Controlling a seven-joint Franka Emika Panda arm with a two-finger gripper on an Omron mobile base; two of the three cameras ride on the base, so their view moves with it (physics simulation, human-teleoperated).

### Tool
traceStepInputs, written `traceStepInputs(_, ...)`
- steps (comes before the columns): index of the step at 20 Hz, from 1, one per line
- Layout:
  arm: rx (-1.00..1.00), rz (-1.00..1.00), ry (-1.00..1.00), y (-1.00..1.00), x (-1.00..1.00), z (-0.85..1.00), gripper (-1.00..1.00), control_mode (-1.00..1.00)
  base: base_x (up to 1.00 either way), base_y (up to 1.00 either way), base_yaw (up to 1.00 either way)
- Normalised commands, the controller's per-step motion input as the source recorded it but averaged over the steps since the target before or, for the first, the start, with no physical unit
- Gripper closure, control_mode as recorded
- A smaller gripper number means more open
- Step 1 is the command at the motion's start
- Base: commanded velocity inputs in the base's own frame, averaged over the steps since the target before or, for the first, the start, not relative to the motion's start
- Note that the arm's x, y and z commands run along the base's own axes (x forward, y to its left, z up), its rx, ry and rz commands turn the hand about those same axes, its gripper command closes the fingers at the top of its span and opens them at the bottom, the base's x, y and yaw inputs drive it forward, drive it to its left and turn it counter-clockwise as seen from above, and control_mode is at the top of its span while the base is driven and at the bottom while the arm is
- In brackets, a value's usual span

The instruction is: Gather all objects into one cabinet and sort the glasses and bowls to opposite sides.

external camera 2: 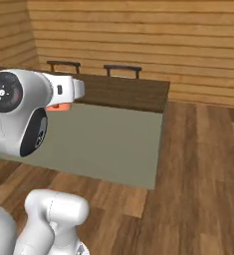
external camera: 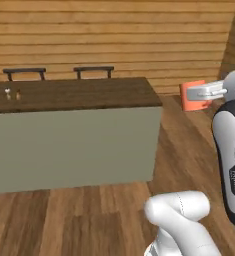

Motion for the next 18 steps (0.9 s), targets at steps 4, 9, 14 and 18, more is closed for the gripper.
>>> traceStepInputs(4,0.00,0.00,0.00,0.00,0.00,0.00,1.00,1.00,-0.36,0.65,1.00)
traceStepInputs(9,0.00,0.00,0.00,0.00,0.00,0.00,1.00,1.00,-0.35,0.66,1.00)
traceStepInputs(14,0.00,0.00,0.00,0.00,0.00,0.00,1.00,1.00,-0.28,0.70,0.99)
traceStepInputs(18,0.00,0.00,0.00,0.00,0.00,0.00,1.00,1.00,0.23,0.98,0.73)
